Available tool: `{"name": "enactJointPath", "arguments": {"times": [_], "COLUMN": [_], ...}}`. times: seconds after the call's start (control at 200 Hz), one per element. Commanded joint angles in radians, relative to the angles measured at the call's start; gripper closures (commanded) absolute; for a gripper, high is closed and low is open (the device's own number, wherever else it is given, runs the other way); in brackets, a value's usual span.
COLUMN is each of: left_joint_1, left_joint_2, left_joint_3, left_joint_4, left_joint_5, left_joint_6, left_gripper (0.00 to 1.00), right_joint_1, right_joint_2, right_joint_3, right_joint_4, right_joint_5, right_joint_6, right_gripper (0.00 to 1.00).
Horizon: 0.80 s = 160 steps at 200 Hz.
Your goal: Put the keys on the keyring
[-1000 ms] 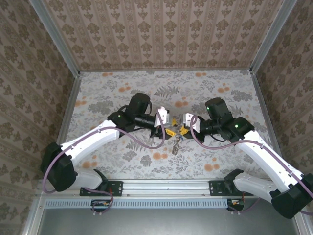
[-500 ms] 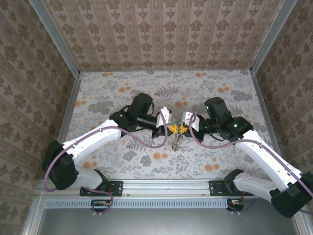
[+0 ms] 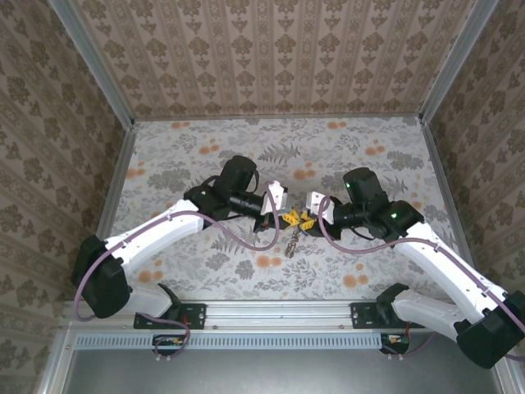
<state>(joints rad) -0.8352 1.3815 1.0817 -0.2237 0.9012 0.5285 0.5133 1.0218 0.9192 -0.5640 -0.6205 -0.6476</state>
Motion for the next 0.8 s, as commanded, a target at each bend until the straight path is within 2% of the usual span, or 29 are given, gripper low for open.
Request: {"name": "enactJointPath", "arguments": {"times": [0.0,0.13,0.23,0.425,0.62,0.795], "left_joint_1": [0.005,0.009,0.008,0.011,0.018,0.024], "left_joint_2": [-0.025,-0.032,-0.03,-0.027,-0.026,-0.023], "left_joint_3": [-0.009,-0.031,-0.053,-0.085,-0.094,-0.079], "left_joint_4": [0.099,0.145,0.201,0.229,0.224,0.139], "left_joint_5": [0.094,0.114,0.126,0.101,0.059,-0.064], "left_joint_6": [0.019,0.003,-0.028,-0.035,-0.043,-0.036], "left_gripper": [1.0,1.0,1.0,1.0,1.0,0.86], "right_joint_1": [0.002,0.002,0.002,0.0,-0.005,-0.005], "right_joint_2": [-0.011,-0.017,-0.028,-0.066,-0.071,-0.069], "right_joint_3": [-0.024,-0.04,-0.049,-0.073,-0.064,-0.052], "right_joint_4": [0.021,0.058,0.09,0.149,0.116,0.078], "right_joint_5": [-0.029,-0.033,-0.055,-0.085,-0.101,-0.07], "right_joint_6": [0.021,0.036,0.052,0.08,0.066,0.047], "right_gripper": [0.78,0.77,0.81,0.83,1.0,1.0]}}
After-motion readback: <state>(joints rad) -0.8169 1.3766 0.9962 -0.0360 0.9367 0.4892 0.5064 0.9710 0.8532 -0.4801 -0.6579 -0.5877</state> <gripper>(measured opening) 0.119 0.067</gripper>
